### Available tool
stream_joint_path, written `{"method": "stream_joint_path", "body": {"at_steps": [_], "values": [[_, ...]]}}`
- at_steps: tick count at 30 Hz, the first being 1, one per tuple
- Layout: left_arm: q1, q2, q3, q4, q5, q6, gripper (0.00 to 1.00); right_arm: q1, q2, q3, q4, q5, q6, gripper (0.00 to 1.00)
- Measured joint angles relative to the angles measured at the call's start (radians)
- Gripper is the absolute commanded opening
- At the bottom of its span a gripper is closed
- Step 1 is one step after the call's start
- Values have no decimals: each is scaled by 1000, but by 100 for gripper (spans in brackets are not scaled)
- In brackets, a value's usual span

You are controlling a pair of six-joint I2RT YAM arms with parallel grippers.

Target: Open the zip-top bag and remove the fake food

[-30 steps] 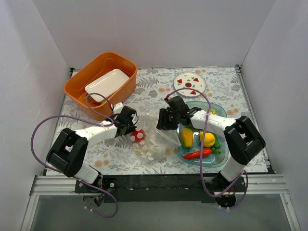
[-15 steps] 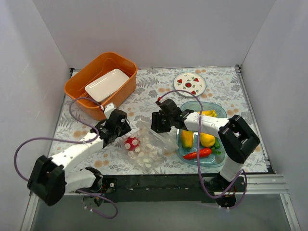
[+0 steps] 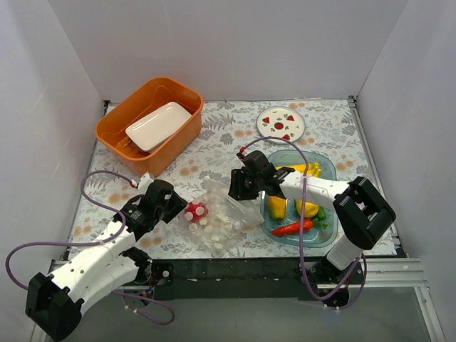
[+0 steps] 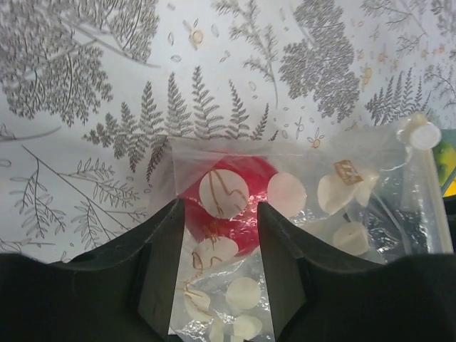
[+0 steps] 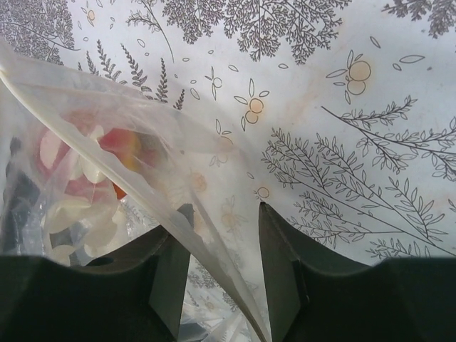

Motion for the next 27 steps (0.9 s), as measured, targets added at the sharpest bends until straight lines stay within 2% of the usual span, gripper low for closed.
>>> {"method": "stream_joint_path", "body": {"at_steps": [5, 9, 13, 14, 19, 27], "values": [[0, 6, -77, 38, 65, -130, 46, 2, -19, -27, 17, -7, 11, 49], [0, 33, -82, 77, 76, -178, 45, 18, -18, -28, 32, -13, 19, 49], [0, 58, -82, 103, 63, -200, 35, 33, -16, -28, 39, -19, 30, 51], [0, 68, -82, 113, 58, -200, 24, 35, -14, -28, 44, -20, 31, 52], [0, 185, -77, 151, 42, -190, 0, 47, -4, -28, 63, -23, 35, 56], [0, 259, -77, 204, 40, -157, 0, 77, -5, -27, 101, -29, 26, 60]]}}
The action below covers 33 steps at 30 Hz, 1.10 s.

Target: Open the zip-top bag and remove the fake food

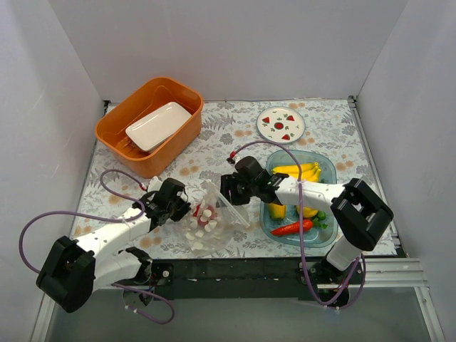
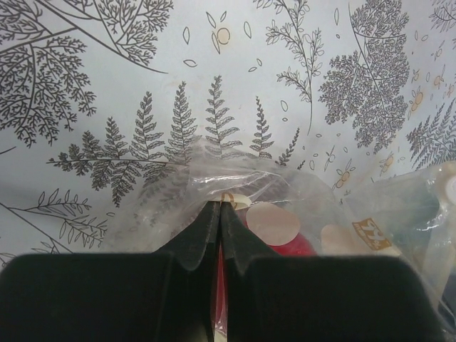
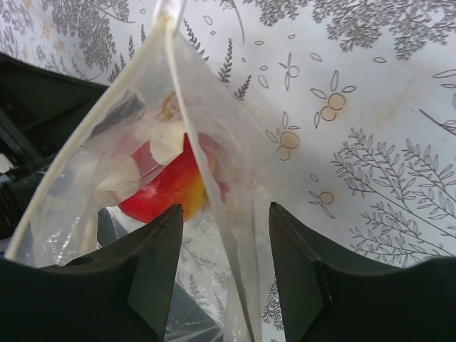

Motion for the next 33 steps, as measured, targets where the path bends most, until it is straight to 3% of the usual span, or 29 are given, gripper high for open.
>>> {"method": "stream_joint_path", "body": {"at_steps": [3, 9, 12, 29, 33], "values": [[0, 23, -5, 30, 1, 12, 0, 34, -6, 0, -1, 8, -24, 63], [0, 73, -9, 74, 2, 39, 0, 89, -34, -1, 3, 4, -98, 81], [0, 97, -9, 89, 2, 53, 0, 111, -37, -1, 6, 15, -133, 84], [0, 104, -9, 116, 7, 86, 0, 184, -94, 102, -218, 310, -214, 79], [0, 117, -9, 121, 10, 88, 0, 177, -195, 102, -261, 366, -218, 62]]}}
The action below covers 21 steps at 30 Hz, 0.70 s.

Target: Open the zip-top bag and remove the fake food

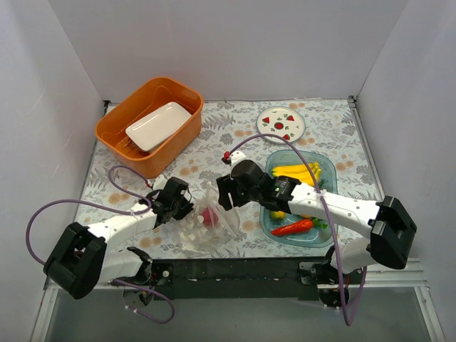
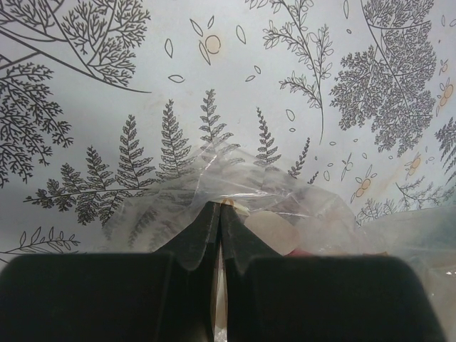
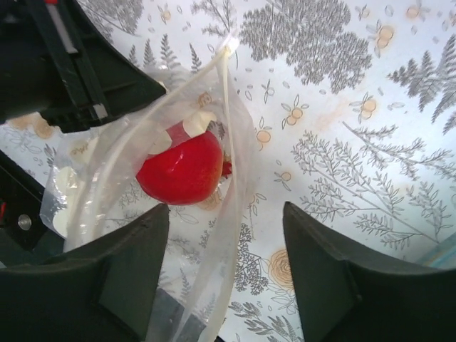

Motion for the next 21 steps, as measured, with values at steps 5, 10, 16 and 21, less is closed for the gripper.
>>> {"method": "stream_joint_path", "body": {"at_steps": [5, 10, 16, 21], "values": [[0, 5, 0, 4, 1, 6, 0, -6, -30, 1, 17, -32, -21, 53], [0, 8, 4, 4, 2, 8, 0, -5, 61, 39, 19, -108, -42, 51], [0, 18, 10, 8, 8, 10, 0, -5, 160, 43, 46, -211, -35, 70], [0, 26, 10, 17, 16, 13, 0, 2, 222, 43, 113, -275, -11, 80]]}}
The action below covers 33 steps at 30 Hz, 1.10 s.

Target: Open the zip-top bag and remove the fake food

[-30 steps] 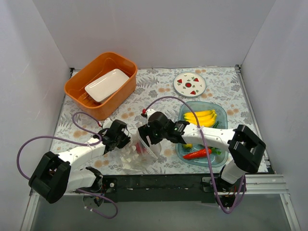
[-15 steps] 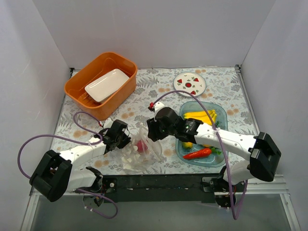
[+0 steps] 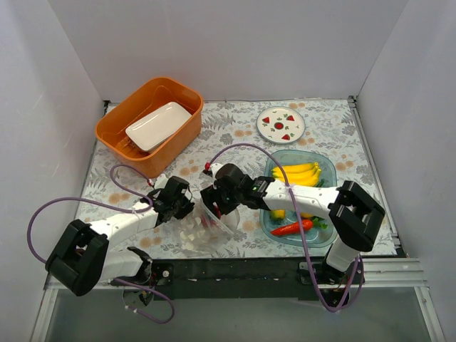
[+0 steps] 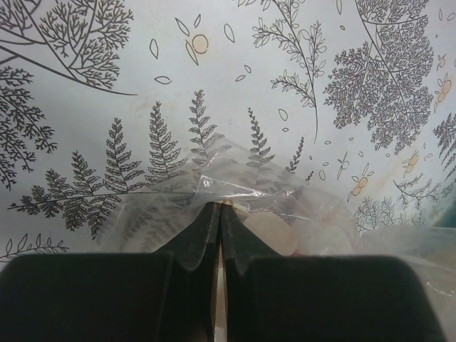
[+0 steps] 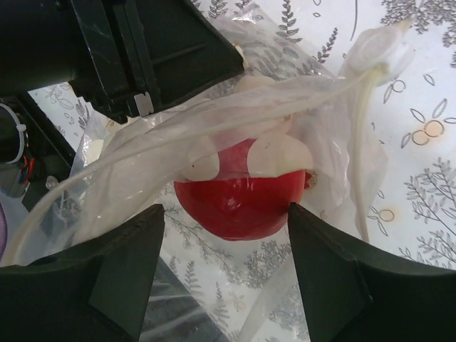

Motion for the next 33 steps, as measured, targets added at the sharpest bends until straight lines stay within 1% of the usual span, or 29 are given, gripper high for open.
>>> {"method": "stream_joint_path", "body": {"at_steps": [9, 13, 14, 15, 16, 17, 18, 19, 21, 25, 29, 33], "values": [[0, 18, 0, 29, 13, 0, 0, 7, 89, 0, 50, -14, 53, 85], [0, 32, 0, 43, 22, 0, 0, 22, 128, 4, 52, -10, 64, 84], [0, 34, 0, 48, 23, 0, 0, 25, 136, 4, 51, -9, 69, 81], [0, 37, 0, 53, 25, 0, 0, 26, 139, 4, 51, -8, 74, 74], [0, 38, 0, 55, 26, 0, 0, 26, 139, 4, 51, -3, 77, 69], [0, 39, 0, 56, 26, 0, 0, 27, 139, 4, 51, 1, 77, 53], [0, 39, 0, 57, 25, 0, 0, 27, 135, 3, 51, 12, 84, 44], [0, 39, 0, 57, 24, 2, 0, 28, 129, 3, 48, 26, 91, 37], [0, 39, 0, 56, 15, 6, 0, 28, 109, 2, 42, 51, 91, 27], [0, 38, 11, 42, -20, 31, 0, 28, 8, -3, 9, 121, 82, 25], [2, 38, 44, 15, -69, 65, 0, 28, -82, -3, -11, 155, 71, 25], [3, 47, 84, 0, -109, 94, 0, 28, -134, -3, -48, 207, 65, 23]]}}
